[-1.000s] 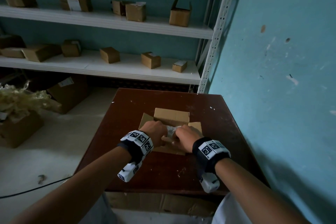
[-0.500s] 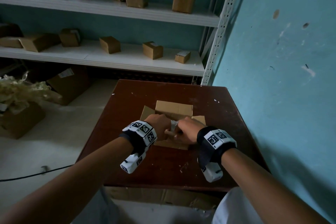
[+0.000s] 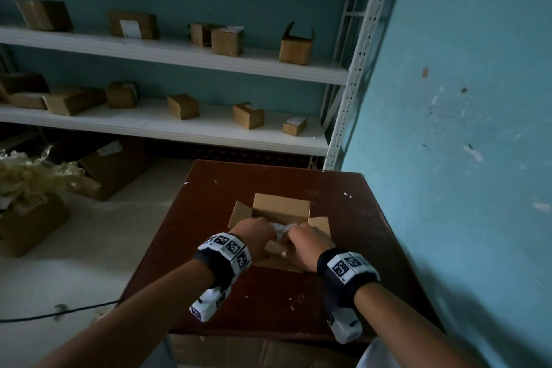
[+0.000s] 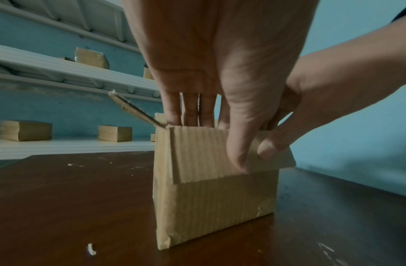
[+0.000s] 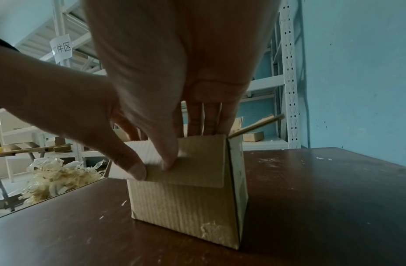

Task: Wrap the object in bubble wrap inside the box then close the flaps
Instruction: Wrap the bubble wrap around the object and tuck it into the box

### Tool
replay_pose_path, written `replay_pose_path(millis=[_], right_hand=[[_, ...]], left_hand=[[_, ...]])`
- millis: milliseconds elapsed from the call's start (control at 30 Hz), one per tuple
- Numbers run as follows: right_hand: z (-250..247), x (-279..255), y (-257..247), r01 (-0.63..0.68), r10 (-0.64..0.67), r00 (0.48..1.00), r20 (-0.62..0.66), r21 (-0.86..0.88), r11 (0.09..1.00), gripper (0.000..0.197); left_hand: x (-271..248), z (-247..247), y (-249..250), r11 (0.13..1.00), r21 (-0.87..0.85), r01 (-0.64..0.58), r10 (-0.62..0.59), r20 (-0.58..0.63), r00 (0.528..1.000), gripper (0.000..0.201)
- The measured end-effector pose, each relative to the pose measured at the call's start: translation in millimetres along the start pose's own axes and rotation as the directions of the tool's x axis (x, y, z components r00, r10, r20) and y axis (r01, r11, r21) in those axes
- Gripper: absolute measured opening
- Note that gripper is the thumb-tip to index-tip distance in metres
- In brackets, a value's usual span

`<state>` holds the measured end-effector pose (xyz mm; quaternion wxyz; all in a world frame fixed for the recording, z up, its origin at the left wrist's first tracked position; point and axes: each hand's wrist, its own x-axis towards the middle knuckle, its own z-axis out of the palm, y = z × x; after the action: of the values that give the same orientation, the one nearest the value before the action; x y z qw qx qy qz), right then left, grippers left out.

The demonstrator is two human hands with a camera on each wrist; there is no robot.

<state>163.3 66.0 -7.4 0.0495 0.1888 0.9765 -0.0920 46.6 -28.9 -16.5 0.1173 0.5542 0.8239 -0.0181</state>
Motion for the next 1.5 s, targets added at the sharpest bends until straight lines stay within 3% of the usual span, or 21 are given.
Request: replay_pose_path(millis=[300,467,800,1133,1300,1400,1500], right_hand=[[3,12,3,-0.002,0.001,0.996,0.094,0.004,1.0,0.019],[6,18,12,0.008,-0.016,0.993,0.116,0.069,0.998,0.019],[-1,28,10,-0.005,-0.002,0.976,0.216,0.029,1.0,0.024],[3,15,-4,0.051,-0.028,0.982,0.189,-0.115,0.992,0.024],[12,13,4,0.067,-0.068,0.998,0.007,0.06,0.996,0.034],[8,13,6,0.045,-0.049,0.998,0.039,0.087,0.995,0.052],[1,14,7,0.038,-0.046,0.995,0.09,0.085,0.996,0.045]], left_hand=[[7,-6,2,0.999,0.031,-0.011,0.01,0.026,1.0,0.031],[14,-5,-2,0.998,0.046,-0.038,0.035,0.055,0.998,0.027],[23,-1,-7,0.997,0.02,-0.073,0.07,0.109,0.992,0.019],[-4,-2,1,0.988,-0.109,-0.106,0.107,0.01,0.994,0.038],[-4,2,-7,0.996,-0.03,-0.083,0.082,-0.058,0.995,0.061],[0,3,-8,0.996,0.015,-0.087,0.088,-0.064,0.994,0.074],[7,1,-7,0.998,0.007,-0.068,0.068,-0.033,0.997,0.074]])
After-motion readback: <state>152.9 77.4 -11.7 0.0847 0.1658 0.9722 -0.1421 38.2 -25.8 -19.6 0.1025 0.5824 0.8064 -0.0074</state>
